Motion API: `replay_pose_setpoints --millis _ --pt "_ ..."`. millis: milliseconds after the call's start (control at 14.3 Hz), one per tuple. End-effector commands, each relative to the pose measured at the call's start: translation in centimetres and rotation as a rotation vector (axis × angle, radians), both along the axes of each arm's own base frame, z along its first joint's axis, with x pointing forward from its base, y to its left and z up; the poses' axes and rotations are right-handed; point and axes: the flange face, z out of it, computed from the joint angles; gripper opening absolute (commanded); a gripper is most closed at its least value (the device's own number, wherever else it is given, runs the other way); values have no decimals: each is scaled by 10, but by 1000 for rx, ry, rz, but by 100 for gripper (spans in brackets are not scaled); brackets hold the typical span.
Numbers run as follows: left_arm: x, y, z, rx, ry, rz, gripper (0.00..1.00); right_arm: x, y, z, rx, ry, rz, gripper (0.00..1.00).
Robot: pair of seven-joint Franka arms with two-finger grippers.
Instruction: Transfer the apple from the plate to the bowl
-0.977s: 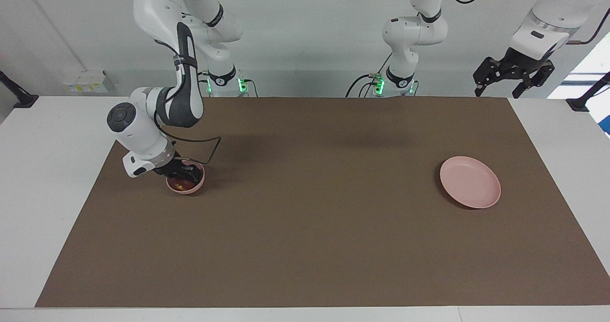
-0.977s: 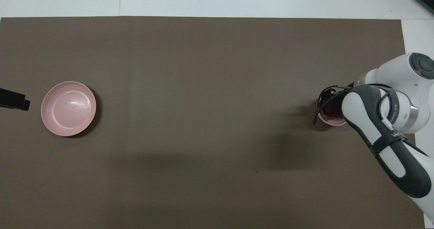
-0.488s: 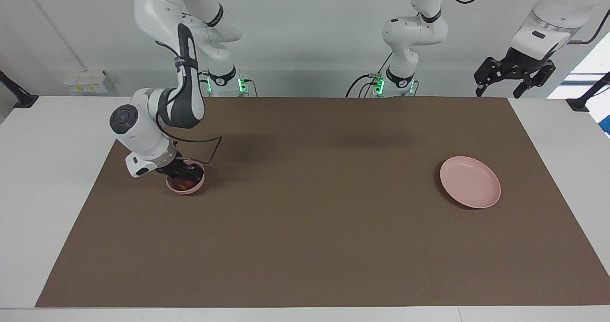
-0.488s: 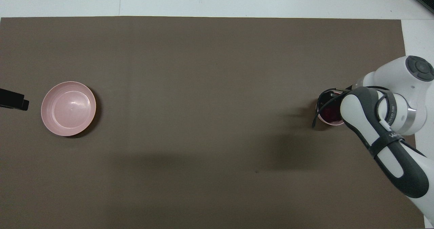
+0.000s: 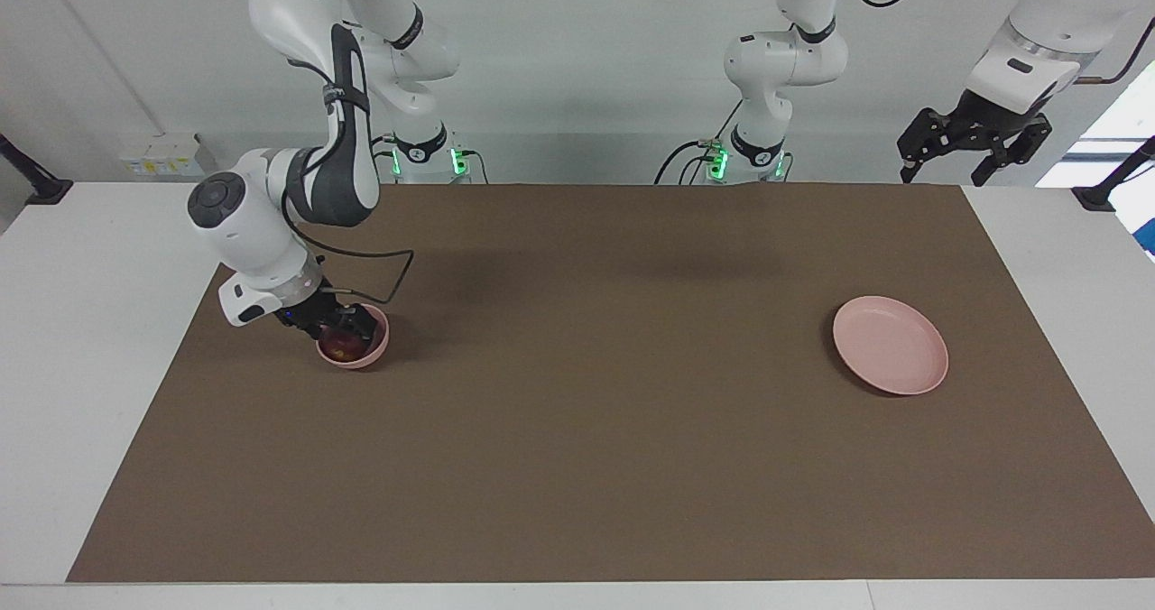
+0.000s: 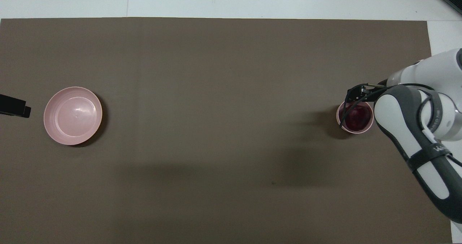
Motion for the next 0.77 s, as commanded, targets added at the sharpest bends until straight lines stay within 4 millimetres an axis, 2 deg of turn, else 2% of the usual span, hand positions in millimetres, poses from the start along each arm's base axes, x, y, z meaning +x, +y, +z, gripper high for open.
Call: replay_pose_setpoints --millis 0,209,349,698 --pt "-1 1 3 -10 7 3 100 -9 2 56 -55 -27 37 100" --pt "-1 1 2 -10 8 3 100 -27 11 111 -103 -45 30 100" --pt "-1 1 3 -10 7 3 100 -39 32 139 -124 -60 38 100" --pt "-1 1 3 -10 8 3 100 -62 33 239 -117 -39 12 100"
